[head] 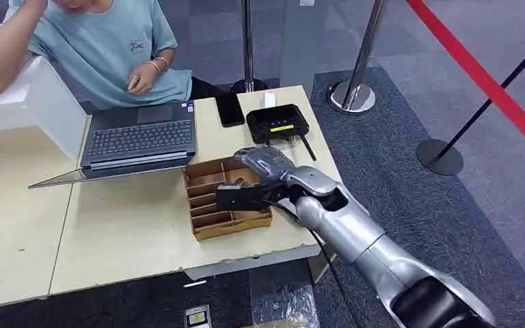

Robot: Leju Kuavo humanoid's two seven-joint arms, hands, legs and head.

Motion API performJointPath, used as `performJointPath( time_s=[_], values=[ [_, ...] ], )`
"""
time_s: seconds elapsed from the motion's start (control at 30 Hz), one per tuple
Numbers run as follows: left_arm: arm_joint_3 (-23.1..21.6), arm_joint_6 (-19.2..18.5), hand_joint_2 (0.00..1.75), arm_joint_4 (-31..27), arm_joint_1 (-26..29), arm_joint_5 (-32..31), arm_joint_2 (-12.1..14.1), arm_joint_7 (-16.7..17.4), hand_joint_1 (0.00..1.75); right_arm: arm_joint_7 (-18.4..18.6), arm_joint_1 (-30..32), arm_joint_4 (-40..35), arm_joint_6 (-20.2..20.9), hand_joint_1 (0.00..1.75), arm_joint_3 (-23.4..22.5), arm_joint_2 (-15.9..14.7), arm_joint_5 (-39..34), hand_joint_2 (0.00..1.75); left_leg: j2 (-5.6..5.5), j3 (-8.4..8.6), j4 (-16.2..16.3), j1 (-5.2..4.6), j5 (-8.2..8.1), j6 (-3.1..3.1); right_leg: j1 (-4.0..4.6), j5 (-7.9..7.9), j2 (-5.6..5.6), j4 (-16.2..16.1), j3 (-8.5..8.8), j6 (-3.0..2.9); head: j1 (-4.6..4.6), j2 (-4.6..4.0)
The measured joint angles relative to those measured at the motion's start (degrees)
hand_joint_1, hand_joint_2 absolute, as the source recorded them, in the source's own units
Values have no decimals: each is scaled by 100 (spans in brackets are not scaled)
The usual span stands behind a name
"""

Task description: Pass the card to the sensor for recognition and then transmit it.

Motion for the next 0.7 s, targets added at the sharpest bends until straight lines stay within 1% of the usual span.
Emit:
performJointPath(
  time_s=[0.23,0.33,0.53,0.57,0.6,0.67,0.7],
  values=[
    [0,0,175,0,-3,9,-7,-4,0,-125,-52,339,-88,65,77,168,15,175,0,0,0,0,0,0,0,0,0,0,0,0,0,0],
    [0,0,175,0,-2,20,-7,-2,0,-168,-91,489,-157,58,101,223,15,175,0,0,0,1,0,0,0,0,0,0,0,0,-2,0],
    [0,0,175,0,-1,24,-9,6,0,-195,-133,728,-221,58,112,310,2,175,0,-1,0,0,0,0,0,0,0,0,0,0,0,0],
    [0,0,175,0,-2,20,-9,15,0,-199,-150,765,-245,59,112,317,-4,175,0,-1,0,0,0,0,0,0,0,0,-1,0,0,0],
    [0,0,175,0,-2,13,-11,15,0,-210,-175,816,-280,65,112,328,-22,175,0,-1,0,0,0,0,0,0,0,0,-1,0,0,0],
    [0,0,175,0,0,13,-13,15,0,-225,-244,923,-324,66,109,341,-55,175,0,-1,0,0,0,0,0,0,0,0,-1,0,0,0],
    [0,0,175,0,0,20,-13,15,0,-227,-279,971,-337,63,109,348,-59,175,0,0,0,0,0,0,0,0,0,0,-1,0,0,0]
  ],
)
